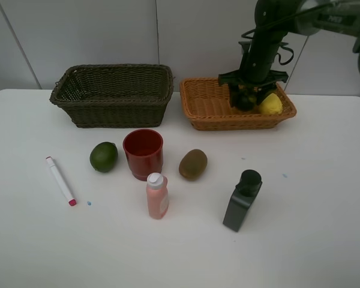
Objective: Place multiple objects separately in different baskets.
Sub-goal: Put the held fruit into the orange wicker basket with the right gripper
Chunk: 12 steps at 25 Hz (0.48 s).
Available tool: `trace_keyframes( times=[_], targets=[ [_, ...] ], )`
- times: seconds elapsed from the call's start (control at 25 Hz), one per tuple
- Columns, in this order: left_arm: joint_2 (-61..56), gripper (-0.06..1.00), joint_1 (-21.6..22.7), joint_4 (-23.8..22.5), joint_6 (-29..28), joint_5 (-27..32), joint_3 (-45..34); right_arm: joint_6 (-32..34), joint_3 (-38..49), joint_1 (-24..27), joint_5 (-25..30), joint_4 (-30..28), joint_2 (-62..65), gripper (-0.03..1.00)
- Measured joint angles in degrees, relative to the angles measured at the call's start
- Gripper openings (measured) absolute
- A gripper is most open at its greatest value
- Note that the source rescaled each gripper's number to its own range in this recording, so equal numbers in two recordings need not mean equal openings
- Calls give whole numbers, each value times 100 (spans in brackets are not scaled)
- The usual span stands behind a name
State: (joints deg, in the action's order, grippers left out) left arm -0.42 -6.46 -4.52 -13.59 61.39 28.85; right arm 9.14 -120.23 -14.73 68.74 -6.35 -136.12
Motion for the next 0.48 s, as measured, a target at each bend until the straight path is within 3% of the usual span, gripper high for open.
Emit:
trace_keyframes(
  times=[0.12, 0.2, 0.28, 0.48],
  targets=[
    [0, 100, 0, 0, 0, 0, 0, -11, 0, 0, 64, 0, 0, 54],
    [0, 100, 0, 0, 0, 0, 0, -16, 0, 0, 82, -6, 0, 81],
    [0, 100, 0, 0, 0, 0, 0, -16, 0, 0, 84, -11, 0, 93],
    [0, 100, 0, 0, 0, 0, 0, -16, 0, -5, 89, -18, 0, 99]
  ],
)
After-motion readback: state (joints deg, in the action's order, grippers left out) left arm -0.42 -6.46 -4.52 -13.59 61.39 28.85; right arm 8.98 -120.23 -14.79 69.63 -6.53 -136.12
